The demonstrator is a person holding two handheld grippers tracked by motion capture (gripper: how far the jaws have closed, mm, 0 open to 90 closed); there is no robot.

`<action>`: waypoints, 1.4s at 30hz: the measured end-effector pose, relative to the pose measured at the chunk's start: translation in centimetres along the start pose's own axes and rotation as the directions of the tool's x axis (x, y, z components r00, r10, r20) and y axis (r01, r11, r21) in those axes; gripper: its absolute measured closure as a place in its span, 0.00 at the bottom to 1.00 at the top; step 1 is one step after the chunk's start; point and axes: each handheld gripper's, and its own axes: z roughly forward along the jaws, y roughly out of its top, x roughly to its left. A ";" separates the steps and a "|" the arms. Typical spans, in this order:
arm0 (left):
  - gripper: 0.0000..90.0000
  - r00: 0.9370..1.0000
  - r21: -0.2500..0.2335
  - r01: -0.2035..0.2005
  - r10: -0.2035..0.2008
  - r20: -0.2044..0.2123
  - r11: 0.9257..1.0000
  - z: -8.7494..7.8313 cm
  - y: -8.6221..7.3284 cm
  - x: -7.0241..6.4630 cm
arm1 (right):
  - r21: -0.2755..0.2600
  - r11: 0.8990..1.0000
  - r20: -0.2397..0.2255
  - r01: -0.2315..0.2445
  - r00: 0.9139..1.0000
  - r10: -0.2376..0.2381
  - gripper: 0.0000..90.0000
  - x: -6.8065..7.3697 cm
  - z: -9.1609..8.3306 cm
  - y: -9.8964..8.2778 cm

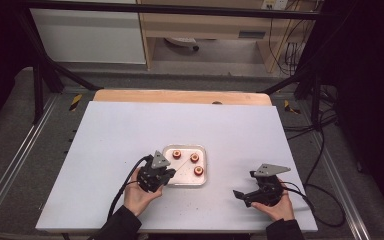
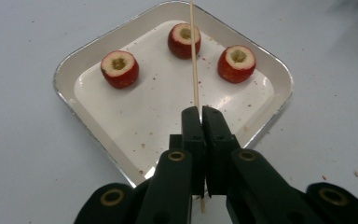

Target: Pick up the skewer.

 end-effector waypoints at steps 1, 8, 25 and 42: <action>0.99 1.000 0.004 -0.005 0.005 0.007 1.000 0.0 0.1 -0.1 | 0.004 1.000 0.004 0.010 1.000 -0.010 0.01 0.2 0.1 0.2; 0.99 0.999 0.010 -0.043 0.043 0.029 0.999 -0.1 0.3 -1.1 | 0.027 0.995 0.022 0.093 0.995 -0.094 0.02 1.6 0.5 1.2; 0.99 0.986 0.071 -0.151 0.146 0.074 0.986 0.0 1.0 -3.5 | 0.112 0.918 0.073 0.381 0.918 -0.390 0.08 5.0 1.9 3.1; 0.99 0.970 0.118 -0.236 0.226 0.093 0.965 0.6 2.7 -5.2 | 0.159 0.752 0.082 0.640 0.750 -0.656 0.28 7.3 2.4 5.1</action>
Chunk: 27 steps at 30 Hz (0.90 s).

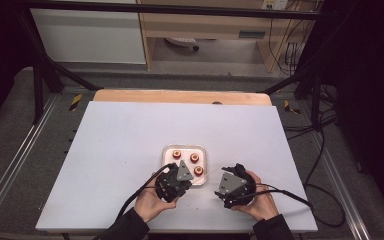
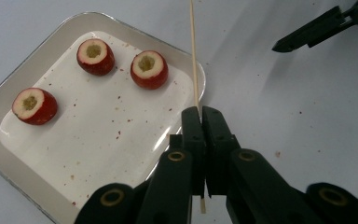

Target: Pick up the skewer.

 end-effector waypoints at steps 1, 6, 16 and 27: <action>0.99 1.000 0.003 -0.003 0.003 0.002 1.000 0.1 0.2 -0.1 | 0.004 1.000 0.003 0.023 1.000 -0.023 0.30 0.0 0.0 0.1; 0.99 1.000 0.015 -0.023 0.023 0.013 1.000 0.5 0.9 -0.6 | 0.007 0.992 0.004 0.126 0.992 -0.126 0.40 0.1 0.3 0.5; 0.99 0.999 0.025 -0.032 0.031 0.038 0.999 1.3 2.0 -1.3 | 0.043 0.943 -0.008 0.330 0.944 -0.330 0.59 0.3 0.9 0.6; 0.99 0.997 0.045 -0.054 0.051 0.058 0.998 1.7 2.5 -1.6 | 0.076 0.863 -0.007 0.500 0.865 -0.501 0.81 0.5 1.3 0.7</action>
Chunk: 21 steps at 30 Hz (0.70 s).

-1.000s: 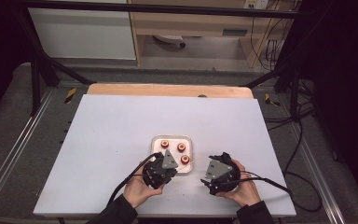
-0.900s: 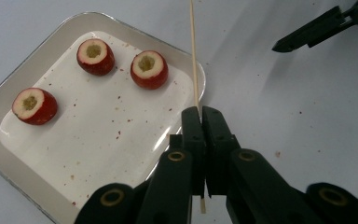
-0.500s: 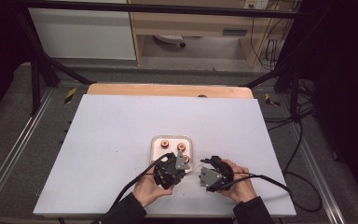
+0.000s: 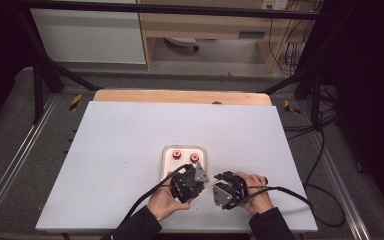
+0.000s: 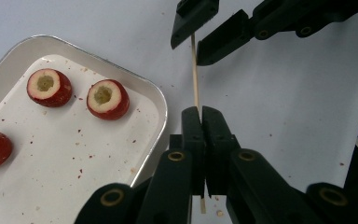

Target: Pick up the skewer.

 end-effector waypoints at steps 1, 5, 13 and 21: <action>0.99 1.000 0.000 0.000 0.000 0.000 1.000 0.0 0.0 0.0 | 0.007 1.000 -0.004 0.002 1.000 -0.002 0.82 0.1 0.0 0.0; 0.99 1.000 0.002 0.000 0.000 0.004 1.000 0.0 0.0 -0.1 | 0.005 0.999 -0.005 0.039 0.999 -0.039 0.88 0.2 0.1 0.1; 0.99 1.000 0.005 -0.009 0.009 0.007 1.000 -0.1 -0.1 -0.1 | 0.003 0.993 0.005 0.115 0.993 -0.115 0.98 0.4 0.1 0.0; 0.97 0.999 0.015 0.003 -0.003 0.037 1.000 -0.1 -0.1 0.2 | 0.009 0.983 0.015 0.183 0.983 -0.184 0.99 0.4 -0.1 0.1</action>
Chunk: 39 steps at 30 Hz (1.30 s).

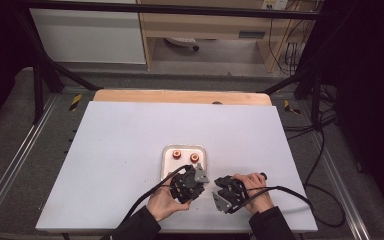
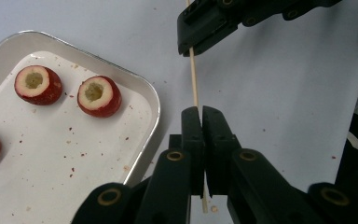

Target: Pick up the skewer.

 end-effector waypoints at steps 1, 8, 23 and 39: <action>0.93 1.000 0.004 0.010 -0.010 0.007 1.000 -0.1 0.0 0.1 | 0.001 1.000 0.005 0.009 1.000 -0.009 0.99 0.0 0.0 0.0; 0.81 0.998 0.086 0.041 -0.044 0.034 0.995 -0.1 0.2 1.3 | 0.044 0.998 0.049 0.055 0.997 -0.057 0.99 -0.2 -0.1 0.1; 0.96 0.998 0.186 0.032 -0.042 0.047 0.982 1.2 1.5 1.5 | 0.079 0.983 0.072 0.166 0.983 -0.171 0.99 -0.8 -0.2 1.2; 0.99 0.999 0.186 0.049 -0.046 -0.025 0.981 1.1 0.9 1.3 | 0.069 0.997 0.094 -0.018 0.996 0.012 0.85 -1.4 -0.5 0.8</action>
